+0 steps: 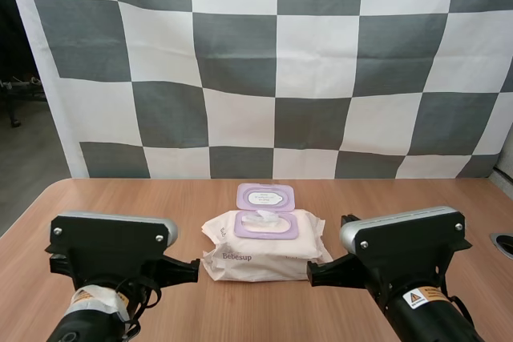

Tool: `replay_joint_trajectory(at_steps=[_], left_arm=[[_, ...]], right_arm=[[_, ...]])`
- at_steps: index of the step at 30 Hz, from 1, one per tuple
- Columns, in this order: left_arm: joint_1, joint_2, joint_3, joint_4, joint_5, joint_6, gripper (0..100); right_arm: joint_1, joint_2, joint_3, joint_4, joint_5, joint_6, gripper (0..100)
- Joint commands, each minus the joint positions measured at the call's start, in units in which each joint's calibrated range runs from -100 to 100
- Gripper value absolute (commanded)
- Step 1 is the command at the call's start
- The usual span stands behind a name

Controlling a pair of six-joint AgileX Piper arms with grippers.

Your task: Open the wet wipes lid

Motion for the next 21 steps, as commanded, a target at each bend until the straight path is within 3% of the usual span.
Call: replay_joint_trajectory(at_steps=[1, 3, 4, 5, 10, 17, 21], left_arm=[[-0.05, 0.0, 0.0, 0.05, -0.01, -4.88, 0], [-0.05, 0.0, 0.0, 0.05, -0.01, -4.88, 0], [-0.05, 0.0, 0.0, 0.05, -0.01, -4.88, 0], [-0.05, 0.0, 0.0, 0.05, -0.01, -4.88, 0], [-0.29, 0.0, 0.0, 0.05, -0.01, -4.51, 0], [-0.49, 0.0, 0.0, 0.05, -0.23, -4.51, 0], [-0.49, 0.0, 0.0, 0.05, -0.23, -4.51, 0]], right_arm=[[0.03, 0.0, 0.0, -3.52, 0.16, -1.07, 3], [0.03, 0.0, 0.0, -10.84, 0.16, -3.14, 3], [0.03, 0.0, 0.0, -18.16, 0.34, -4.21, 3], [0.03, 0.0, 0.0, -20.2, 0.53, -4.1, 3], [0.03, 0.0, 0.0, -20.08, 1.35, -3.52, 0], [0.03, 0.0, 0.0, -20.08, 1.35, 6.59, 0], [0.03, 0.0, 0.0, -20.08, 1.35, 7.49, 0]])
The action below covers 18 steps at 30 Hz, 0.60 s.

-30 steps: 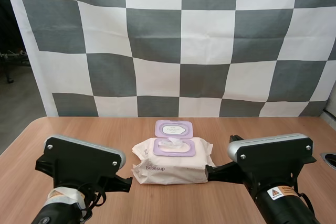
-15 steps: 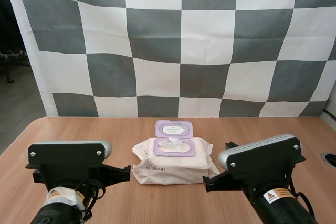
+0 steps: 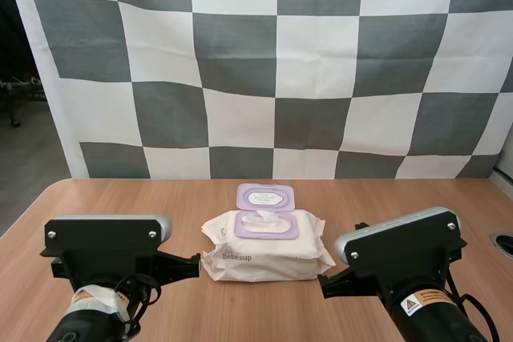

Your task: Open the wet wipes lid

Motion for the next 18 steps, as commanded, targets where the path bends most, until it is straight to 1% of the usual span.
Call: replay_joint_trajectory(at_steps=[1, 3, 6, 7, 12, 16, 18], left_arm=[[0.01, 0.0, 0.0, 0.05, -0.05, 0.07, 0], [0.01, 0.0, 0.0, 0.05, -0.05, 0.07, 0], [0.01, 0.0, 0.0, 0.05, -0.05, 0.07, 0], [0.01, 0.0, 0.0, 0.05, -0.05, 0.07, 0], [0.01, 0.0, 0.0, 0.05, -0.05, 0.07, 0], [0.01, 0.0, 0.0, 0.05, -0.05, 0.07, 0], [0.01, 0.0, 0.0, 0.05, -0.05, 0.07, 0]], right_arm=[[0.03, 0.0, 0.0, 0.02, 0.02, 2.09, 0], [0.03, 0.0, 0.0, 0.02, 0.02, 3.28, 0], [0.03, 0.0, 0.0, 0.02, 0.02, 9.74, 0], [0.03, 0.0, 0.0, -0.09, 0.02, 10.81, 0], [0.03, 0.0, 0.0, -3.56, 0.02, 10.93, 0], [0.03, 0.0, 0.0, -4.24, 0.02, 10.93, 0], [0.03, 0.0, 0.0, -5.88, 0.02, 10.93, 0]])
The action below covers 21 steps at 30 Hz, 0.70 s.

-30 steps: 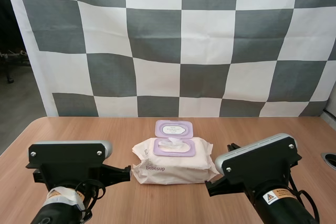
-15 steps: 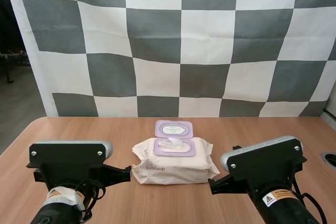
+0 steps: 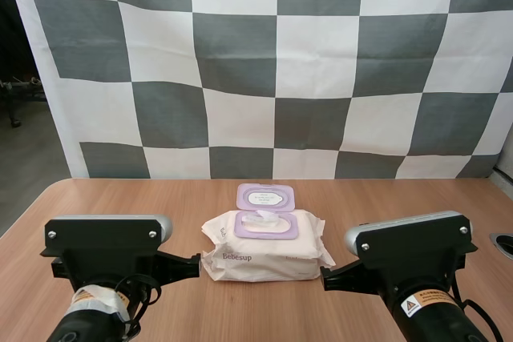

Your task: Open the wet wipes lid

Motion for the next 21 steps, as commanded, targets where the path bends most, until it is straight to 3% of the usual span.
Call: replay_joint_trajectory(at_steps=[1, 11, 16, 21], left_arm=[[0.01, 0.0, 0.0, 0.05, -0.05, -0.01, 0], [0.01, 0.0, 0.0, 0.05, -0.05, -0.01, 0], [0.01, 0.0, 0.0, 0.05, -0.05, -0.01, 0], [0.01, 0.0, 0.0, 0.05, -0.05, -0.01, 0]], right_arm=[[0.03, 0.0, 0.0, -2.02, -0.22, -0.01, 0], [0.03, 0.0, 0.0, -7.64, -0.61, 0.24, 0], [0.03, 0.0, 0.0, -7.64, -0.61, 8.01, 0], [0.03, 0.0, 0.0, -7.94, -0.61, 8.12, 0]])
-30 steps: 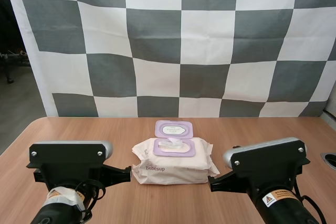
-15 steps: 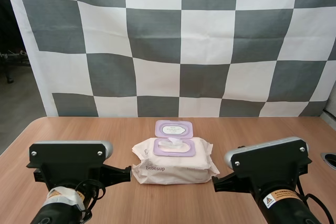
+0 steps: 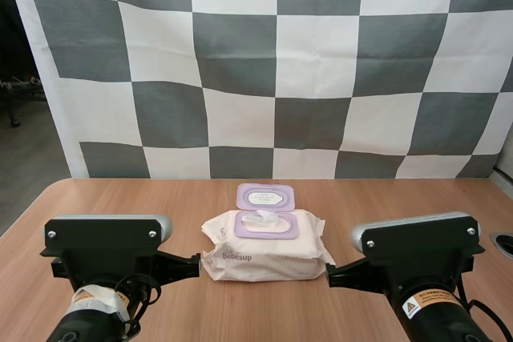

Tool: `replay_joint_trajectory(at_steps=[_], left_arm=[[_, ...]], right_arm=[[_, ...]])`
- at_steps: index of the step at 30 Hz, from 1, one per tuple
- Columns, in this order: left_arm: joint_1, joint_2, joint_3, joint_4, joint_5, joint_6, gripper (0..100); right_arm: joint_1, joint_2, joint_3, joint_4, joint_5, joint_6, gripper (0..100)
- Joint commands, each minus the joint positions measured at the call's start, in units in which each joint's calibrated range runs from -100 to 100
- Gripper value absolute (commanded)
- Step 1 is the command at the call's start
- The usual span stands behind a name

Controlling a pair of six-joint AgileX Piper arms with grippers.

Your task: Open the wet wipes lid

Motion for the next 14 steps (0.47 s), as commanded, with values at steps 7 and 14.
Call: replay_joint_trajectory(at_steps=[7, 14], left_arm=[[0.01, 0.0, 0.0, 0.05, -0.02, -0.01, 0], [0.01, 0.0, 0.0, 0.05, -0.02, -0.01, 0]], right_arm=[[0.03, 0.0, 0.0, -0.12, 0.2, -0.09, 0], [0.03, 0.0, 0.0, -8.21, -0.28, -0.32, 0]])
